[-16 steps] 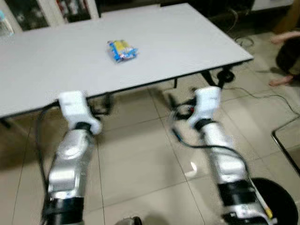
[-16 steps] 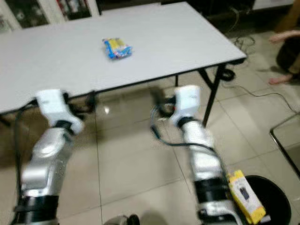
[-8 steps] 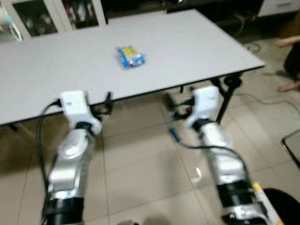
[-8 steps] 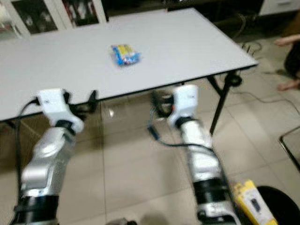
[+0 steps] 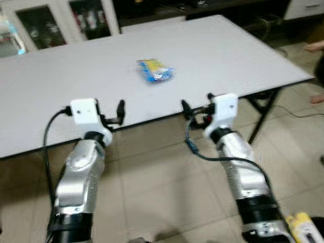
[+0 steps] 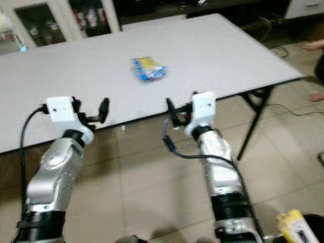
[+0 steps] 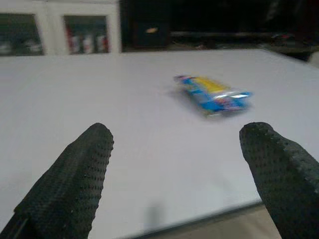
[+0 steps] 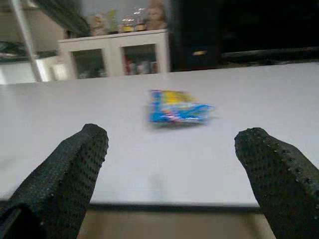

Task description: Picking trash to rubbish bin

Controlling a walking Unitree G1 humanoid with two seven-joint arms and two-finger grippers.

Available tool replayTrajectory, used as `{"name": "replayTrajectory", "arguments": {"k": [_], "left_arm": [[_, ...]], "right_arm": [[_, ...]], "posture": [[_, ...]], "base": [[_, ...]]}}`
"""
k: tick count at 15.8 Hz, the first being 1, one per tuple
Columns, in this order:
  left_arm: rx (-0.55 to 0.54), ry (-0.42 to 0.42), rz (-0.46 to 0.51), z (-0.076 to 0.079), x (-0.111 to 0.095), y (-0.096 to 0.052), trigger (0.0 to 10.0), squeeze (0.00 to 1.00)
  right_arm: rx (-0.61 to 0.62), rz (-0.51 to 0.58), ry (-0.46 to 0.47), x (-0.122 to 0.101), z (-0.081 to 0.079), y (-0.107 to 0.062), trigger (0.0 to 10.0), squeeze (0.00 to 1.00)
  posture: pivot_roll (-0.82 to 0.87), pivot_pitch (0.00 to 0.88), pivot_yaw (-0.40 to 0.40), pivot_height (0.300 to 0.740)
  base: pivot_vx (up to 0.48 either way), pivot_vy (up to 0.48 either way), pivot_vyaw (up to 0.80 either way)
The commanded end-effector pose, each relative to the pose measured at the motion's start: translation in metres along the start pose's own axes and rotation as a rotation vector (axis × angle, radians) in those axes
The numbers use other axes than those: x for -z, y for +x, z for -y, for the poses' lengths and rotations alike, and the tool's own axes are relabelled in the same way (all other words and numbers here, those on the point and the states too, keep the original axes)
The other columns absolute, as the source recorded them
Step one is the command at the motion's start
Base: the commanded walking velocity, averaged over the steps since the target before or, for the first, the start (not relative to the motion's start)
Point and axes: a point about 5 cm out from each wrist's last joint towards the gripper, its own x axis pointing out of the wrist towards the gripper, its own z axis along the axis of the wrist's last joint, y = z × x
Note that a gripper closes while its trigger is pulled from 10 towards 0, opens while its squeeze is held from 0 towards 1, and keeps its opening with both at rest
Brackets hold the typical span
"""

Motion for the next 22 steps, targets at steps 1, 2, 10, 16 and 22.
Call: {"name": "replayTrajectory", "arguments": {"k": [1, 2, 10, 16, 22], "left_arm": [[0.003, 0.000, -0.004, 0.0011, -0.0003, -0.0005, 10.0, 0.00], [0.004, 0.001, -0.006, 0.0012, 0.0001, -0.0006, 10.0, 0.00], [-0.003, 0.039, -0.031, -0.0001, 0.0031, -0.0011, 10.0, 0.00], [-0.027, 0.027, -0.024, -0.0018, 0.0030, -0.0026, 10.0, 0.00], [-0.030, 0.025, -0.031, -0.0010, 0.0046, -0.0023, 10.0, 0.00]], "right_arm": [[0.004, 0.021, -0.001, -0.0047, 0.0019, -0.0004, 10.0, 0.00], [0.004, 0.021, -0.001, -0.0047, 0.0018, -0.0004, 10.0, 0.00], [0.003, 0.026, -0.004, -0.0054, -0.0004, -0.0003, 10.0, 0.00], [0.000, 0.023, -0.004, -0.0048, -0.0018, 0.0002, 10.0, 0.00], [-0.001, 0.017, -0.012, -0.0047, -0.0005, -0.0008, 10.0, 0.00]], "posture": [[-0.08, 0.096, 0.101, 0.740], [-0.08, 0.096, 0.101, 0.740], [-0.08, 0.098, 0.104, 0.740], [-0.08, 0.102, 0.101, 0.740], [-0.08, 0.106, 0.099, 0.740]], "base": [[0.405, 0.259, 0.00], [0.405, 0.259, 0.00], [0.475, 0.000, 0.00], [0.138, -0.051, 0.00], [0.000, -0.261, 0.00]]}}
